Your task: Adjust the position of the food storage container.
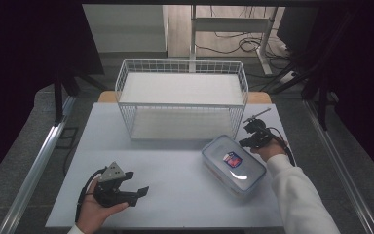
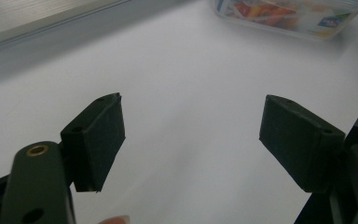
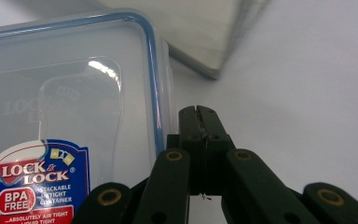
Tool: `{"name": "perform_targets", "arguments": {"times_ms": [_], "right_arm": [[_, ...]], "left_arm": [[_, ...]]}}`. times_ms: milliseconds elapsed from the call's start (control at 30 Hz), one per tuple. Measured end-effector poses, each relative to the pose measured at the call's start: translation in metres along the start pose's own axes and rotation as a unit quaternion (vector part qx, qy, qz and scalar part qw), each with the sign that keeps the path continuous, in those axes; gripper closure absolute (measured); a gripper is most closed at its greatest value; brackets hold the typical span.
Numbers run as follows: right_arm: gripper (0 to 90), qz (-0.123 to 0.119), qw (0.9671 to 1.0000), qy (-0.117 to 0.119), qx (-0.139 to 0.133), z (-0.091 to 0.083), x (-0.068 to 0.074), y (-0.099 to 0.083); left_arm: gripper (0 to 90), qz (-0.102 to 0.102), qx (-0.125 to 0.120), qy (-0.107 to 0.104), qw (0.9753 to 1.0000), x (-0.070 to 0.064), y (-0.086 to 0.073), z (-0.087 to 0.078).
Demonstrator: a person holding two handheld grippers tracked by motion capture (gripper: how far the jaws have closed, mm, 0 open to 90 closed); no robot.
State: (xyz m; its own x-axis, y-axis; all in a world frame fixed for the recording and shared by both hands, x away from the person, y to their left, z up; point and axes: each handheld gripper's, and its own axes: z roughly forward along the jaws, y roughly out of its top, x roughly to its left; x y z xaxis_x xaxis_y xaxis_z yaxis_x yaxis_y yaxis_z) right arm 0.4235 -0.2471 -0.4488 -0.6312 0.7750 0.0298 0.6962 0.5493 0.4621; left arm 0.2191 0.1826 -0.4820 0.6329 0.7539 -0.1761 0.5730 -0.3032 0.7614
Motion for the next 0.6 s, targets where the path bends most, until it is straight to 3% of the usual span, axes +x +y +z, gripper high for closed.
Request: {"name": "perform_targets", "arguments": {"times_ms": [167,600], "right_arm": [[89.0,-0.033,0.9994,0.015,-0.001,0.003,0.019,0.003],[89.1,-0.088,0.9953,0.040,-0.005,0.009,0.057,0.017]], "left_arm": [[21.9,0.000,0.002,-0.001,1.0000,0.000,0.000,0.000],[22.1,0.000,0.002,-0.003,1.0000,0.000,0.000,0.000]]}}
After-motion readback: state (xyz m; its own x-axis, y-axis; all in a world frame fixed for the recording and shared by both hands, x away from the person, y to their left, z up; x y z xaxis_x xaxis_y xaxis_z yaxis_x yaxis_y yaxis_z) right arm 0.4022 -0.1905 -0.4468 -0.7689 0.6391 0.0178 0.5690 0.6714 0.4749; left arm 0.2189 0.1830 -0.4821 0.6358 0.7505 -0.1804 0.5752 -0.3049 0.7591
